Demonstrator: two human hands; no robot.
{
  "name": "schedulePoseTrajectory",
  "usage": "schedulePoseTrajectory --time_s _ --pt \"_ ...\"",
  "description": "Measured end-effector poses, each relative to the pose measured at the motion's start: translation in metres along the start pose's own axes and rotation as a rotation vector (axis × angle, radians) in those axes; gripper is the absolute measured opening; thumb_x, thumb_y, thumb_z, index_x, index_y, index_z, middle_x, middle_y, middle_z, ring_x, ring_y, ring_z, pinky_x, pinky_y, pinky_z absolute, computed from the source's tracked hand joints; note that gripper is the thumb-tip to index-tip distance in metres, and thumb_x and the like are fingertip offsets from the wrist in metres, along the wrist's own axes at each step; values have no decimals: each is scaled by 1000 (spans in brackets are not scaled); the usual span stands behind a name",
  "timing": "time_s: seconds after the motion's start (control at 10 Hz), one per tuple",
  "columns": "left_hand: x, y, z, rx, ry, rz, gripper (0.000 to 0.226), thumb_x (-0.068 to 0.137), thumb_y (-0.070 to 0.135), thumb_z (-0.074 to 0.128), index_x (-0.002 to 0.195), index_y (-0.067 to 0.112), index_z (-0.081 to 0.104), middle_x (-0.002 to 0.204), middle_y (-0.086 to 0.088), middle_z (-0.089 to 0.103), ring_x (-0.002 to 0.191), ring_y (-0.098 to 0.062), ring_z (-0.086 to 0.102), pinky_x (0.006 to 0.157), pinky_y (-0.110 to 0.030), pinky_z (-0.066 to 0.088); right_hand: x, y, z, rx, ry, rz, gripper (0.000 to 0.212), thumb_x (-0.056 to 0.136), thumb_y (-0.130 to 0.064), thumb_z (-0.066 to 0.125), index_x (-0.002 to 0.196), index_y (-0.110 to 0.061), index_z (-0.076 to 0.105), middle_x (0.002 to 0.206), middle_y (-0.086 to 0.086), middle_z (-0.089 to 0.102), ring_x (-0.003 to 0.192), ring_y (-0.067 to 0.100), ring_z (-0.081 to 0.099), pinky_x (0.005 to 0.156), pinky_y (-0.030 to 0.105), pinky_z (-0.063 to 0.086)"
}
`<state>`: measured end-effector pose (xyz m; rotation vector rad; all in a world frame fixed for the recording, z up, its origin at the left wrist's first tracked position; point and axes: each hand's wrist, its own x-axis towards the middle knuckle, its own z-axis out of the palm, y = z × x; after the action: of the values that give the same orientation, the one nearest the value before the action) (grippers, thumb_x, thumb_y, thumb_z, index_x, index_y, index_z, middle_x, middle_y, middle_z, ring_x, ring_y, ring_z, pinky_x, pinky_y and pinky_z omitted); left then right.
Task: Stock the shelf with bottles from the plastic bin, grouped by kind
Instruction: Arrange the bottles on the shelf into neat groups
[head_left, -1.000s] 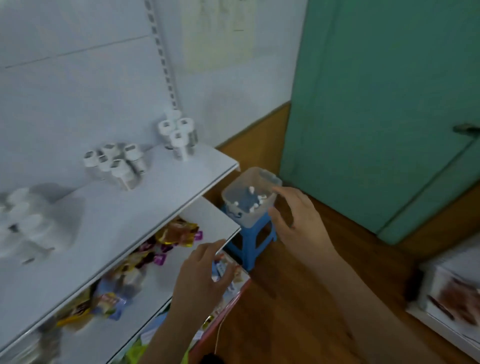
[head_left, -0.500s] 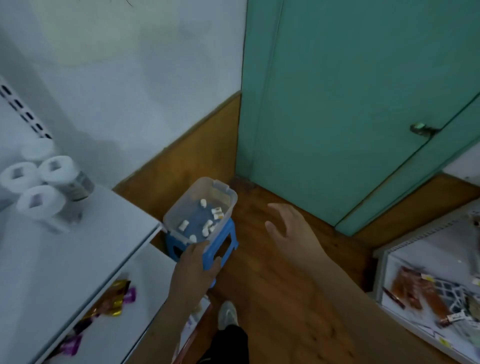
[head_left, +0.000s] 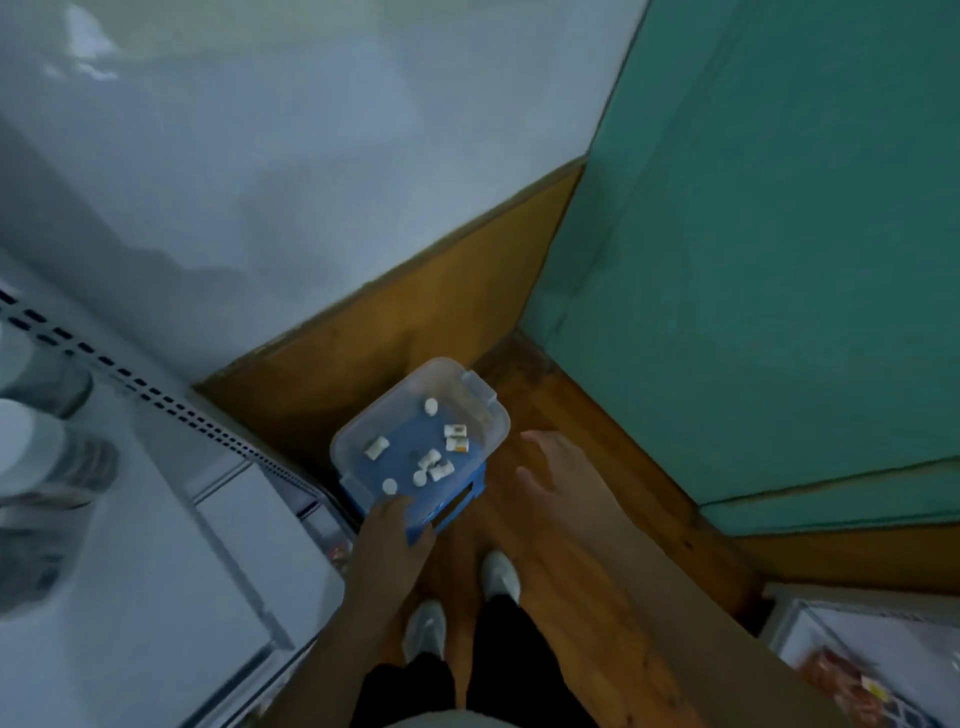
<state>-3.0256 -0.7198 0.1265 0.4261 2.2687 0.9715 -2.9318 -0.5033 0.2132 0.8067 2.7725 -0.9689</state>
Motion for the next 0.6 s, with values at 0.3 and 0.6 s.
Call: schedulePoseTrajectory --time_s 0.3,0.6 --pt "74 -44 40 -68 181 -422 49 82 26 69 127 9 59 119 -14 62 112 -31 58 91 -35 45 171 89 96 -124 -360 -265 51 105 -32 41 138 5 46 143 -44 28 130 -24 24 95 5 22" --pt "201 -84 89 21 102 -487 51 88 36 59 132 10 55 125 -12 54 112 -30 60 91 -38 50 281 117 208 -309 -771 -144 54 97 -28 57 146 -12 42 146 9 48 136 25 42 111 31 32"
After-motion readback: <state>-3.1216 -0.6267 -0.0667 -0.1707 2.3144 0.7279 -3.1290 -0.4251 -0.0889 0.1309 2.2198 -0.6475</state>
